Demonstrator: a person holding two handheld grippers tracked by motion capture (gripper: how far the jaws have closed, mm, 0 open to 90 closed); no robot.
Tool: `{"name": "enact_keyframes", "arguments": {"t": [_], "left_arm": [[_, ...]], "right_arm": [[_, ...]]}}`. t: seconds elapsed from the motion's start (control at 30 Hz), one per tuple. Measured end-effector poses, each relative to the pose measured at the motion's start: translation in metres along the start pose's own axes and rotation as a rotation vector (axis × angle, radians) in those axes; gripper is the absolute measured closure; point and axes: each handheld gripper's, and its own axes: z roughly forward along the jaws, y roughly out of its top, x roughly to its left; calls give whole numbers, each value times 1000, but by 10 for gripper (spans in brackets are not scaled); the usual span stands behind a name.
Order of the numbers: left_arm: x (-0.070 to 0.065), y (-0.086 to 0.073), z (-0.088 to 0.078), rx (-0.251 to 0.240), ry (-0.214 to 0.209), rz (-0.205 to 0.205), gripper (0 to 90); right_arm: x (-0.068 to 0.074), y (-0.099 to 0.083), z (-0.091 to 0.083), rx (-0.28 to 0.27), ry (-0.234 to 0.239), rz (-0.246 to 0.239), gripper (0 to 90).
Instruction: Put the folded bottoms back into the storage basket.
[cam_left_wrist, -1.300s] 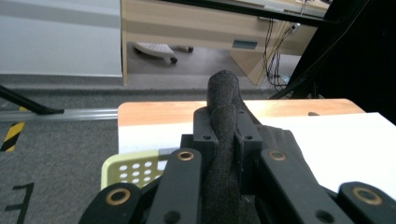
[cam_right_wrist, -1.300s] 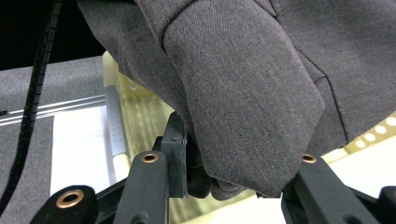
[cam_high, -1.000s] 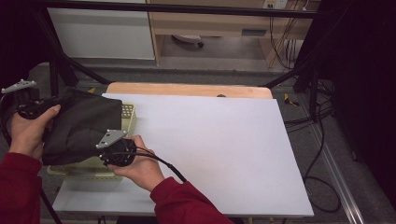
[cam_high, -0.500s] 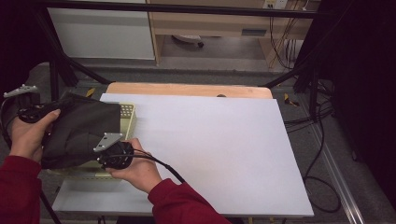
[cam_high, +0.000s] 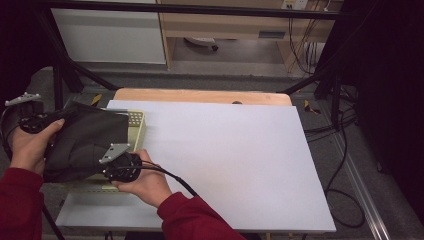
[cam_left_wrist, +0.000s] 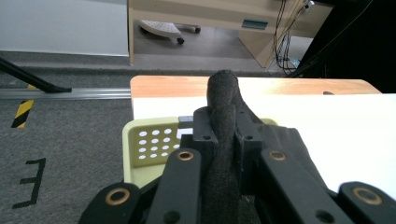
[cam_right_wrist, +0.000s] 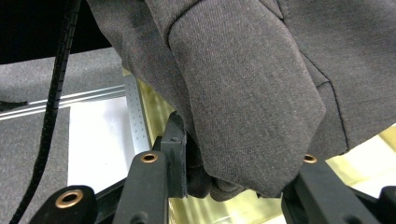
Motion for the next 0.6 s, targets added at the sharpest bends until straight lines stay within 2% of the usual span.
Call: {"name": "enact_keyframes", "arguments": {"t": [0.3, 0.6], "left_arm": [[4, -3, 0, 6, 13, -2, 826], [7, -6, 10, 25, 22, 6, 825]], "right_arm": [[0, 0, 5, 2, 8, 11, 633], [-5, -3, 11, 12, 16, 28, 632]]}}
